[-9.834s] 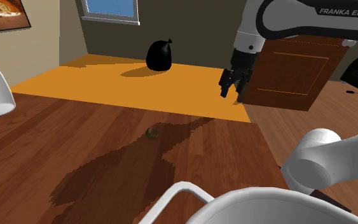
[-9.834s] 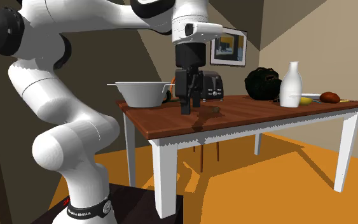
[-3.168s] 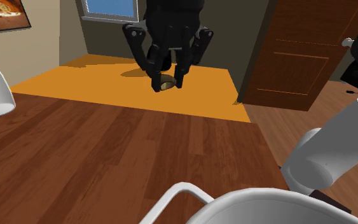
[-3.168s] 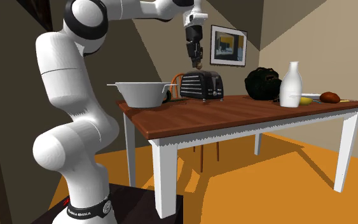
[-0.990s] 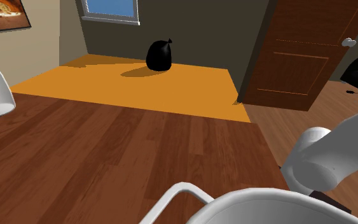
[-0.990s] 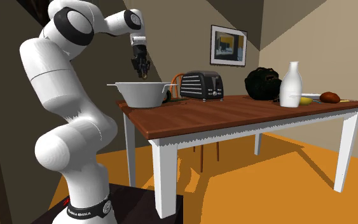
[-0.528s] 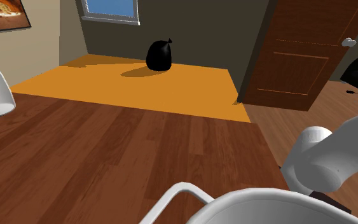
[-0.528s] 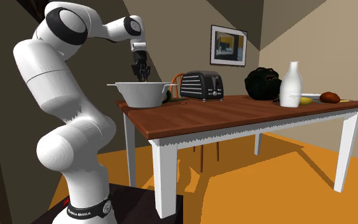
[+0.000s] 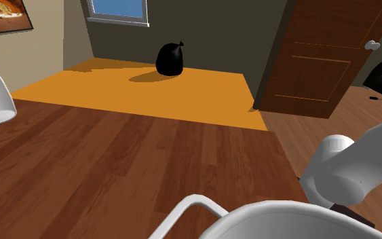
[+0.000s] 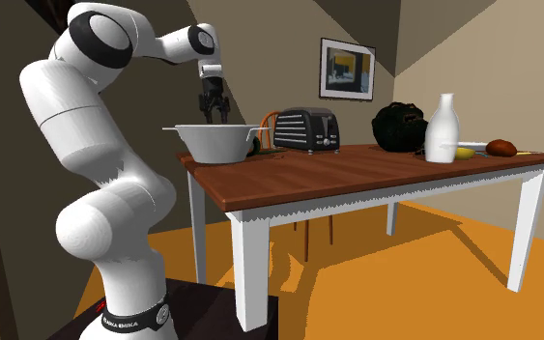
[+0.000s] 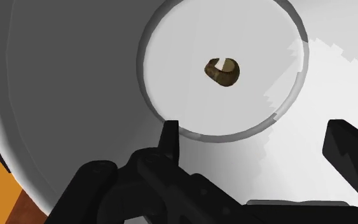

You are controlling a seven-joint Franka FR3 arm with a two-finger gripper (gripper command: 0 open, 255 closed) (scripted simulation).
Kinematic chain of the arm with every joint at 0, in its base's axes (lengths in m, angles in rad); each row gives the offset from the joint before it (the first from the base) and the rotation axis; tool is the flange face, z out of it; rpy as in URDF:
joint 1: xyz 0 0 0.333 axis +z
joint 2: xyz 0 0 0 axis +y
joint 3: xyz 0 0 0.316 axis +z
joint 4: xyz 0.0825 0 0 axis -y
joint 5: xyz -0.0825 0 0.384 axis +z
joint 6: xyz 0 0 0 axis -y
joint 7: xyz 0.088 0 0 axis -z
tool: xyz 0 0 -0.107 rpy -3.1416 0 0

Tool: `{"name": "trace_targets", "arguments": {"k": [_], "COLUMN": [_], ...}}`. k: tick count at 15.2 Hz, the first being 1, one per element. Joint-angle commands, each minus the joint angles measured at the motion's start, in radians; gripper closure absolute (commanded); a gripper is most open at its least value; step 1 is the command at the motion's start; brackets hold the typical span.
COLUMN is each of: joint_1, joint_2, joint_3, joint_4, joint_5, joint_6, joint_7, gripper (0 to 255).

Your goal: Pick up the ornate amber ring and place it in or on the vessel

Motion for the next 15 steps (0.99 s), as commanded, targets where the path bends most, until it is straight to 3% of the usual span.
{"name": "trace_targets", "arguments": {"k": [1,3,7,15], "joint_1": [0.000,0.000,-0.144,-0.146], "joint_2": [0.000,0.000,0.079,0.076], "joint_3": [0.000,0.000,0.148,0.147], "joint_4": [0.000,0.000,0.223,0.222], "joint_5": [0.000,0.000,-0.046,-0.044], "joint_6": [0.000,0.000,-0.134,-0.134], "joint_7": [0.000,0.000,0.052,0.049], "gripper": [0,0,0,0]}}
